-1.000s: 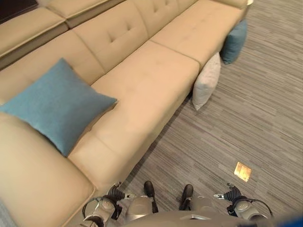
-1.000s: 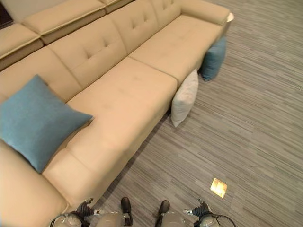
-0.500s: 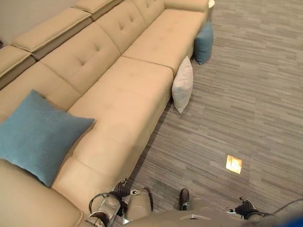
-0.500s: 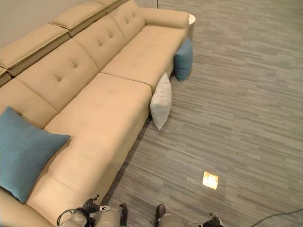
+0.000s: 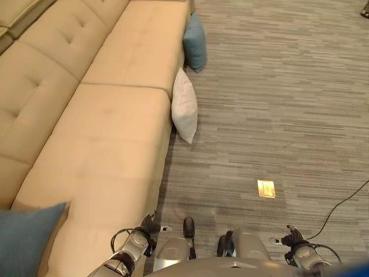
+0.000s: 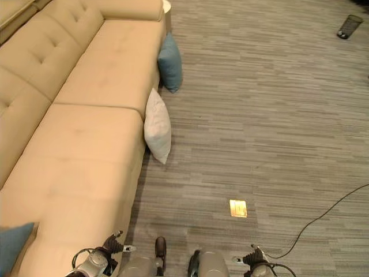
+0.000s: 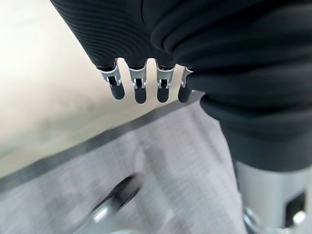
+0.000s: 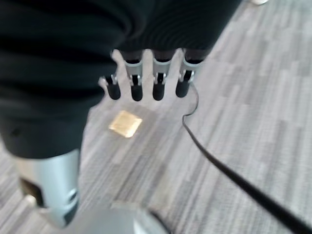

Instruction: Pick up all the scattered cushions and arrange them neatly on the sofa.

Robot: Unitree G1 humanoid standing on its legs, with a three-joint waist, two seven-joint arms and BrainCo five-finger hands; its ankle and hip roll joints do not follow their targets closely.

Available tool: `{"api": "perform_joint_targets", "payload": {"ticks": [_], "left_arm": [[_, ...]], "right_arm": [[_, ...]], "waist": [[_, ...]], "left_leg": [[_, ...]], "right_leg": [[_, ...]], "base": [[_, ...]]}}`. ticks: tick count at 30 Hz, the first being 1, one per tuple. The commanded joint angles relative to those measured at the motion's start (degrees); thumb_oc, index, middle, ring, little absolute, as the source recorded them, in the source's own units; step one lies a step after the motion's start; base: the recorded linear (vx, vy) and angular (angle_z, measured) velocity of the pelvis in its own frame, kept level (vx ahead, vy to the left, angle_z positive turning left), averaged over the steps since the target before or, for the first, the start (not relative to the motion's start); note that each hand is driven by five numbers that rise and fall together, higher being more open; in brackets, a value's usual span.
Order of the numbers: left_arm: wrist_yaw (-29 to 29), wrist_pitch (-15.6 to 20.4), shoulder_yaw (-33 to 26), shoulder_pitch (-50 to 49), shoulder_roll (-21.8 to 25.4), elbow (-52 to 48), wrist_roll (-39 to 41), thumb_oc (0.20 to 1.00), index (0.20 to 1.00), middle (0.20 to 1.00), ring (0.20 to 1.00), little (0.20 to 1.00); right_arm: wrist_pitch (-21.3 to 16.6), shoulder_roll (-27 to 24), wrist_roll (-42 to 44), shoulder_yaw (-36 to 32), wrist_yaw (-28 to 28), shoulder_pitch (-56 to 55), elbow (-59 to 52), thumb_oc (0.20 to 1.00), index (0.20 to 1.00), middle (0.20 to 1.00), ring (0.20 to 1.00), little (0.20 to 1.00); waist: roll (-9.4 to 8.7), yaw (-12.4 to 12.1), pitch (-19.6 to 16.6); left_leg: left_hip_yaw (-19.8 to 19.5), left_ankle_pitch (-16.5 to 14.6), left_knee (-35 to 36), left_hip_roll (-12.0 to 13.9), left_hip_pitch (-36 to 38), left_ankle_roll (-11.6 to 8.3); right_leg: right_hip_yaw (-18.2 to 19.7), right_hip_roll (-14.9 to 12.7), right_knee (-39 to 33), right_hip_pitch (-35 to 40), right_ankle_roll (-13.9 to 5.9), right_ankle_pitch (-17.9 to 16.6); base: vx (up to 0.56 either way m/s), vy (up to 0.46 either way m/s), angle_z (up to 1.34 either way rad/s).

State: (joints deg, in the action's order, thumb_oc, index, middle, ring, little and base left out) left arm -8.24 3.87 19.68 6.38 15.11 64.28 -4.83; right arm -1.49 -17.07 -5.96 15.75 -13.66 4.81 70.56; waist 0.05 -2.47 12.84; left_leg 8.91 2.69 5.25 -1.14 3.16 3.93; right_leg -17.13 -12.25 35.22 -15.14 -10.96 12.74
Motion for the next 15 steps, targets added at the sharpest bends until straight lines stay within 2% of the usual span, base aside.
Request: {"api": "perform_joint_targets", "payload": {"ticks": [1, 5, 6, 8, 9, 10, 11, 13, 14, 15], "left_arm": [[-1.2, 0.41, -1.45, -0.59, -1.09, 0.44, 1.47, 1.0, 1.0, 1.0, 1.0, 1.0], [-0.87, 0.57, -1.9, -0.35, -1.55, 1.41, 1.68, 1.0, 1.0, 1.0, 1.0, 1.0], [-0.82, 0.72, -1.82, -0.45, -1.6, 1.62, 1.53, 1.0, 1.0, 1.0, 1.0, 1.0], [-0.91, 0.69, -1.64, -0.61, -2.01, 1.79, 1.26, 1.0, 1.0, 1.0, 1.0, 1.0], [-0.95, 0.73, -1.7, -0.5, -2.38, 1.87, 1.49, 1.0, 1.0, 1.0, 1.0, 1.0], [-0.81, 1.0, -0.95, -0.27, -3.22, 1.16, 2.41, 1.0, 1.0, 1.0, 1.0, 1.0], [-0.86, 1.0, -0.82, -0.28, -3.41, 0.75, 2.87, 1.0, 1.0, 1.0, 1.0, 1.0], [-0.85, 0.89, -0.63, -0.38, -3.59, -0.3, 3.99, 1.0, 1.0, 1.0, 1.0, 1.0], [-0.85, 0.87, -0.61, -0.39, -3.57, -0.33, 4.0, 1.0, 1.0, 1.0, 1.0, 1.0], [-0.96, 0.61, 0.09, -0.4, -3.99, -0.08, 3.39, 1.0, 1.0, 1.0, 1.0, 1.0]], "right_arm": [[0.15, -3.19, -1.23, -0.41, -1.28, 2.02, -0.71, 1.0, 1.0, 1.0, 1.0, 1.0], [0.59, -3.6, -1.68, -0.83, -1.21, 1.93, -0.23, 1.0, 1.0, 1.0, 1.0, 1.0], [0.72, -3.63, -1.52, -1.08, -1.13, 1.5, -0.12, 1.0, 1.0, 1.0, 1.0, 1.0], [0.57, -3.43, -1.22, -1.29, -1.02, 0.46, 0.33, 1.0, 1.0, 1.0, 1.0, 1.0], [0.42, -3.4, -0.79, -1.57, -1.03, 0.13, 0.74, 1.0, 1.0, 1.0, 1.0, 1.0], [-0.18, -3.47, 0.45, -2.1, -1.48, -0.38, 0.91, 1.0, 1.0, 1.0, 1.0, 1.0], [-0.38, -3.43, 0.71, -1.97, -1.62, -0.41, 0.86, 1.0, 1.0, 1.0, 1.0, 1.0], [-0.26, -3.43, 1.66, -2.05, -1.69, -0.7, 1.0, 1.0, 1.0, 1.0, 1.0, 1.0], [-0.26, -3.42, 1.66, -2.06, -1.69, -0.7, 1.0, 1.0, 1.0, 1.0, 1.0, 1.0], [-0.18, -3.6, 2.07, -2.08, -1.75, -1.01, 0.85, 1.0, 1.0, 1.0, 1.0, 1.0]], "waist": [[1.14, -0.08, 0.52], [1.93, 0.86, 0.96], [1.5, 1.1, 0.57], [1.06, 1.75, -0.37], [1.02, 1.87, -0.74], [0.37, 1.48, -0.04], [-0.07, 1.36, 0.11], [-0.65, 0.5, 0.96], [-0.6, 0.52, 0.99], [-0.79, -0.21, 1.41]], "left_leg": [[-2.26, -6.35, -7.35, 0.01, -3.58, -1.87], [-2.24, -9.2, -7.12, 0.49, 0.17, -3.09], [-2.51, -10.17, -7.5, 0.09, 0.86, -3.28], [-2.75, -11.31, -8.56, 0.47, 2.03, -3.86], [-2.72, -11.53, -10.56, 0.96, 1.84, -4.69], [-2.76, -8.45, -22.68, 3.27, -2.7, -7.21], [-2.8, -6.8, -26.48, 4.06, -4.56, -7.74], [-1.84, -3.17, -31.79, 6.02, -7.89, -8.09], [-1.9, -3.26, -31.97, 6.1, -7.96, -8.12], [0.27, -5.13, -28.6, 5.4, -11.41, -7.31]], "right_leg": [[0.76, 3.55, -17.43, 6.77, 2.28, -8.99], [-3.09, -0.36, -27.51, 3.63, 1.39, -14.53], [-3.09, -0.54, -29.11, 4.58, 1.11, -15.11], [-1.03, 0.61, -29.67, 5.68, 1.88, -15.43], [-1.41, 1.06, -30.51, 6.75, 2.28, -15.48], [-2.32, 2.54, -32.56, 10.75, 4.14, -14.36], [-2.84, 3.02, -33.37, 11.86, 4.97, -13.88], [-3.68, 4.25, -34.92, 15.1, 6.64, -11.95], [-3.72, 4.33, -34.97, 15.16, 6.67, -11.96], [-3.58, 5.31, -36.15, 17.65, 6.72, -10.69]], "base": [[0.22, -0.115, -0.09], [0.26, -0.172, -0.18], [0.29, -0.232, -0.14], [0.29, -0.26, 0.08], [0.31, -0.498, 0.5], [0.25, -0.528, 0.49], [0.21, -0.513, 0.4], [0.17, -0.295, -0.04], [0.3, -0.268, -0.02], [0.2, -0.118, 0.18]]}}
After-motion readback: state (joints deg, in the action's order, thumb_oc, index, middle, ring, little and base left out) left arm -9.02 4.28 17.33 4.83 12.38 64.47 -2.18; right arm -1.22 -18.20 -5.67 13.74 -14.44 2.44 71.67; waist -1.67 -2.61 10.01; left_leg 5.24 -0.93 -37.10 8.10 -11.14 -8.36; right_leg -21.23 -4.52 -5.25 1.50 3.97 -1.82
